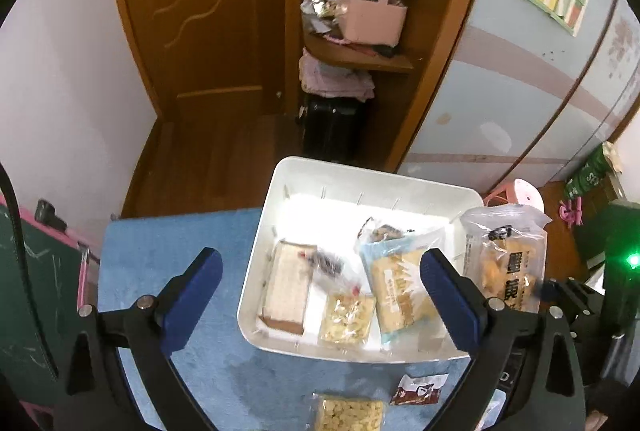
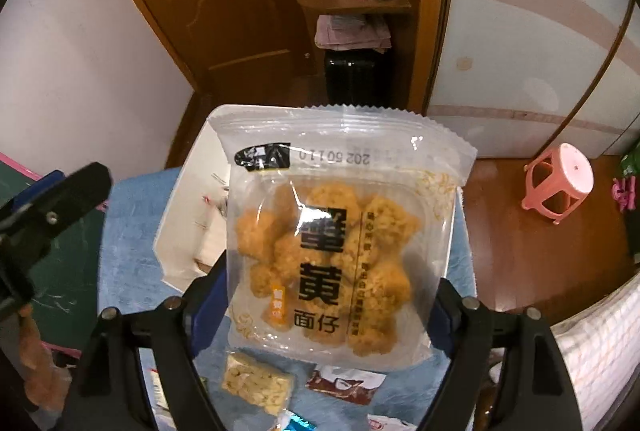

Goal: Organize snacks
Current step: 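Carry both bags over the white tray and open both tools to drop them, then pull both tools back from the tray toward the remaining snacks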

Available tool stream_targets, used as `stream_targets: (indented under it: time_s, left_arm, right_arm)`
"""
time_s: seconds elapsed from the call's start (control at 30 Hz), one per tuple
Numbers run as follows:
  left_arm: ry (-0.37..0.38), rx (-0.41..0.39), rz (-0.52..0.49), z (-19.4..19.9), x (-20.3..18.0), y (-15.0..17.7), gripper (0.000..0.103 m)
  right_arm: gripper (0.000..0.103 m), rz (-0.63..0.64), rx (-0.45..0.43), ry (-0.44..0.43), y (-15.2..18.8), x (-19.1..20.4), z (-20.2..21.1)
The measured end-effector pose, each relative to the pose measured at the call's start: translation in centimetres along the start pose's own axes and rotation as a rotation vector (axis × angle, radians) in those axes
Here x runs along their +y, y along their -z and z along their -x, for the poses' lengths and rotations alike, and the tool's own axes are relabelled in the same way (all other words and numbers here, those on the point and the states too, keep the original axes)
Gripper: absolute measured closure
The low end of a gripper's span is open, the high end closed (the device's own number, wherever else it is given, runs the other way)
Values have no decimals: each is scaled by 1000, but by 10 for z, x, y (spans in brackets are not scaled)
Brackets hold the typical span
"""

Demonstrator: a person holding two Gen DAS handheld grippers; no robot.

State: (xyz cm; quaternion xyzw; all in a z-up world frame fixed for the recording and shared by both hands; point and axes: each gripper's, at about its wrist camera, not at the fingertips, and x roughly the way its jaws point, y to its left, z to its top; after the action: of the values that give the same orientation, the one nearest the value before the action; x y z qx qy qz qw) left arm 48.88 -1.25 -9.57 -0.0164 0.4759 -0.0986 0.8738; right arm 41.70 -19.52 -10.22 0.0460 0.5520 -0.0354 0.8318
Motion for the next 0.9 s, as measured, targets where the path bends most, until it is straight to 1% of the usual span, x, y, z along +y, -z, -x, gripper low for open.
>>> stream_targets:
  time_s: [0.07, 0.1, 0.17, 0.2, 0.33, 0.47, 0.63, 0.8, 0.9]
  left_arm:
    - [-1, 0, 18, 2, 8, 6, 4]
    - [-3, -1, 24, 6, 11, 9, 4]
    - [-4, -6, 40, 13, 18, 16, 4]
    - [-3, -8, 44, 17, 21, 18, 4]
    - [-9, -34, 57, 37, 32, 26, 4]
    - [-11, -66, 55, 64, 36, 29, 4]
    - [-4, -113, 30, 103, 39, 41, 4]
    - [-1, -164, -4, 145, 43, 63, 4]
    - [-2, -211, -8, 172, 49, 83, 4]
  right_arm:
    - [18, 28, -23, 57, 0, 4, 1]
    - [18, 51, -58, 76, -3, 7, 3]
    - [14, 93, -125, 108, -2, 13, 13]
    - [11, 100, -140, 115, -1, 15, 16]
    - [8, 94, -181, 91, -5, 20, 32]
    - [8, 93, -207, 74, -1, 25, 53]
    - [8, 77, -241, 31, 17, 29, 85]
    - [8, 46, -262, -24, 45, 30, 124]
    - [8, 22, -286, -51, 65, 31, 146]
